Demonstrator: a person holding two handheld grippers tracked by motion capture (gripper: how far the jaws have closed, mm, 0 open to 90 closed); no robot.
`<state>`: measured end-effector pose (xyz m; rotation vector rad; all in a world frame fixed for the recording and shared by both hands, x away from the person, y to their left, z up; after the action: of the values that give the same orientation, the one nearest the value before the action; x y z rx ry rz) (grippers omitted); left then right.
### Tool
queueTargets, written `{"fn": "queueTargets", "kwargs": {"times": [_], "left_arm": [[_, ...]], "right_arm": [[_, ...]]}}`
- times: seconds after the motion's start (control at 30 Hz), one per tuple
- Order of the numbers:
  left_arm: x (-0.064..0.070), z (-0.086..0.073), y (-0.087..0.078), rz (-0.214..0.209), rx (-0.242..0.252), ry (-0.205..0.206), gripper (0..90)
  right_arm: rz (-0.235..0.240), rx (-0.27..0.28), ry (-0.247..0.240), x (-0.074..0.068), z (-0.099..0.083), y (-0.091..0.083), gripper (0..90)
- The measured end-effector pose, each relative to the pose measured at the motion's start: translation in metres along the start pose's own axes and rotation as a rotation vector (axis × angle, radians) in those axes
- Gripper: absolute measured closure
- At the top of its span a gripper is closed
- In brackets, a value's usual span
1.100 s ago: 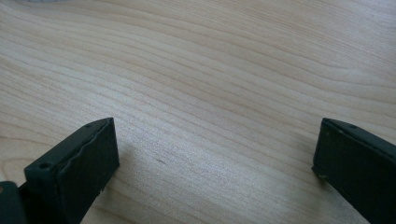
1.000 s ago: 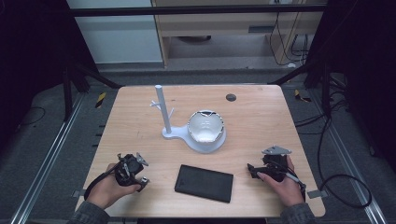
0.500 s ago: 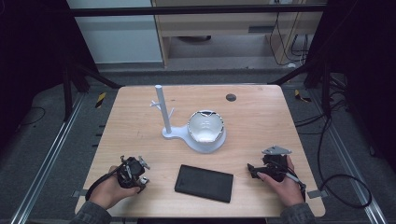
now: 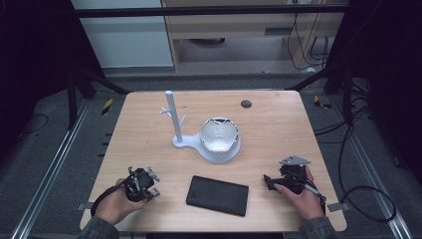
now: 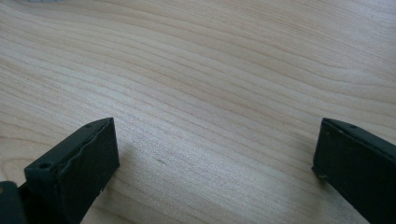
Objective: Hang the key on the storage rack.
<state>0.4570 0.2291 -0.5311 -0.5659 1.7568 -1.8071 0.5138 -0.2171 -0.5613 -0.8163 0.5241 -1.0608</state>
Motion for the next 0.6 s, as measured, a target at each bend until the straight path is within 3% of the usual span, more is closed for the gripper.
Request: {"fn": "queueTargets", "kwargs": {"times": [0.6], "left_arm": [[-0.0040,-0.0027,-0.0062,-0.036,0.027,-0.007,80.7]], "right_arm": [[0.001,0.000,0.001,-0.0003,0.0000,-0.0001,0.3]]}}
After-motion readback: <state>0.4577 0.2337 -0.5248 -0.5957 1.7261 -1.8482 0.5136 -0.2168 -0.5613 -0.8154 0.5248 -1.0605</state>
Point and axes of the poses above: each handheld gripper's, and its own axes: y roughly forward along the jaws, z roughly out of its top, x roughly to its right, the point moved 7 cm from there along y, roughly forward along the jaws, and after that the axes turned 9 degrees about -x, right-handed, at the moved point
